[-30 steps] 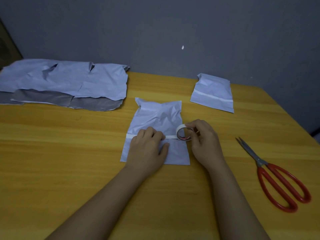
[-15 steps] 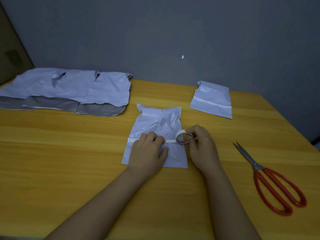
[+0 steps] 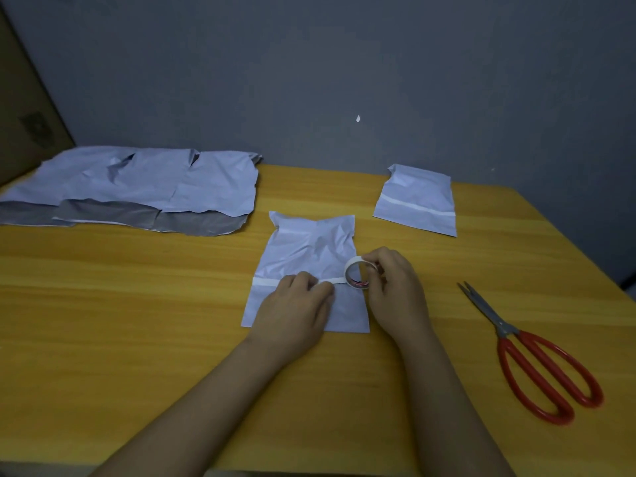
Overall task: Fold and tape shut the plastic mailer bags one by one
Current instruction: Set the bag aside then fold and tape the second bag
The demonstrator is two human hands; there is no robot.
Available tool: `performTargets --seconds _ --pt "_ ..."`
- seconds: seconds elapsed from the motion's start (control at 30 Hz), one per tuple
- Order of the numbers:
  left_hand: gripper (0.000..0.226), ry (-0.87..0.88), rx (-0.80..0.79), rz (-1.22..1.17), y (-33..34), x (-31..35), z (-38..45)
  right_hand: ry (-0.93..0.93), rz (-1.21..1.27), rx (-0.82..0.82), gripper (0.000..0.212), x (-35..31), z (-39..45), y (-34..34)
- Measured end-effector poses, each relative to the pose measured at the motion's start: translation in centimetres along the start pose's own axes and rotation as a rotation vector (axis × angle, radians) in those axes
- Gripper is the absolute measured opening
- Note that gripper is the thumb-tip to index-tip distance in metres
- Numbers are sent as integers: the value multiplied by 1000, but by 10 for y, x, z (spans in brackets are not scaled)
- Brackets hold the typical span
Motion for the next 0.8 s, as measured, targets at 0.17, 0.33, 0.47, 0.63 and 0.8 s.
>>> performTargets --seconds 0.17,0.33,0.47,0.63,0.8 --pt "51 32 68 -30 3 -2 -4 -16 9 35 13 -5 2 -1" --pt "41 15 124 -53 4 -4 -7 -16 58 63 12 -10 2 -3" --pt "45 -9 98 -96 4 -5 -8 3 88 40 10 -7 0 -4" --pt "45 -17 108 -106 4 -4 -7 50 71 -30 11 -2 -3 -1" --pt "48 -14 96 -119 3 -5 -8 47 41 -55 14 0 -3 0"
Point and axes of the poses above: each hand's wrist, its own z-axis towards the middle knuckle, its own y-axis out of the palm, x = y × z, the point moved 6 cm from there along z, towards the middle knuckle, and after that the axes turned 5 degrees about y, right-handed, at the moved point
